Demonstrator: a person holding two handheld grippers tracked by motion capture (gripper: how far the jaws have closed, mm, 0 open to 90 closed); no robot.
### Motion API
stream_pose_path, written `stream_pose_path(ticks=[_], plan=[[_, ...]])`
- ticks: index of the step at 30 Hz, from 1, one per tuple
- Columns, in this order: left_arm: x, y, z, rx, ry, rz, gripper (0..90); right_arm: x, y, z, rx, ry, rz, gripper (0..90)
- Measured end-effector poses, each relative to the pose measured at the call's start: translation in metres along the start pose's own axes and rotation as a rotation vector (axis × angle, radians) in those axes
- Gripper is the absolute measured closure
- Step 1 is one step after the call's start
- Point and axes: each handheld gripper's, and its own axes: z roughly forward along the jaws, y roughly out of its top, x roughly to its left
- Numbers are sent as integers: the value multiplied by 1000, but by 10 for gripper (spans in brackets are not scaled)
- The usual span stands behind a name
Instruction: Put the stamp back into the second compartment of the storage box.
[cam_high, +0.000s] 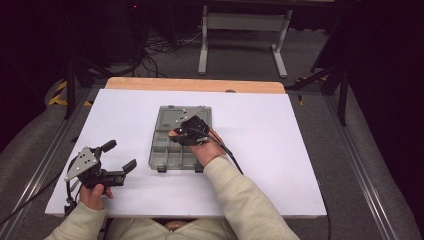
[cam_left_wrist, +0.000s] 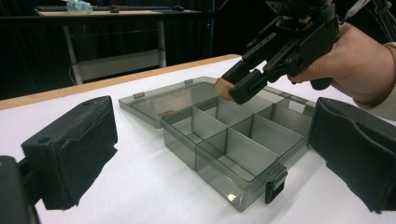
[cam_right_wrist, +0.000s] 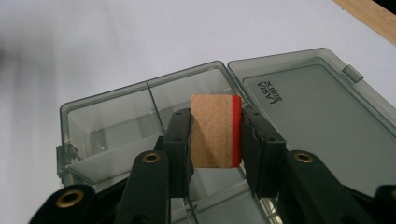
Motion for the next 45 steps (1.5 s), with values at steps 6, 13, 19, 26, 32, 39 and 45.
stream_pose_path(ticks=[6,13,19,26,32,39,45], plan=[[0,0,0,3,0,2,23,-3,-3,5,20,-5,9,653],[0,0,0,2,-1,-3,23,-4,-7,11,37,-10,18,653],[0,0,0,2,-2,-3,23,-5,-8,15,62,-21,10,653],[1,0,0,1,-1,-5,23,-5,-9,16,71,-21,14,653],[1,0,0,2,-2,-6,23,-4,-9,17,74,-19,10,653],[1,0,0,2,-1,-6,23,-4,-9,17,77,-18,4,652],[1,0,0,1,-1,-5,23,-3,-9,18,74,-15,6,616]])
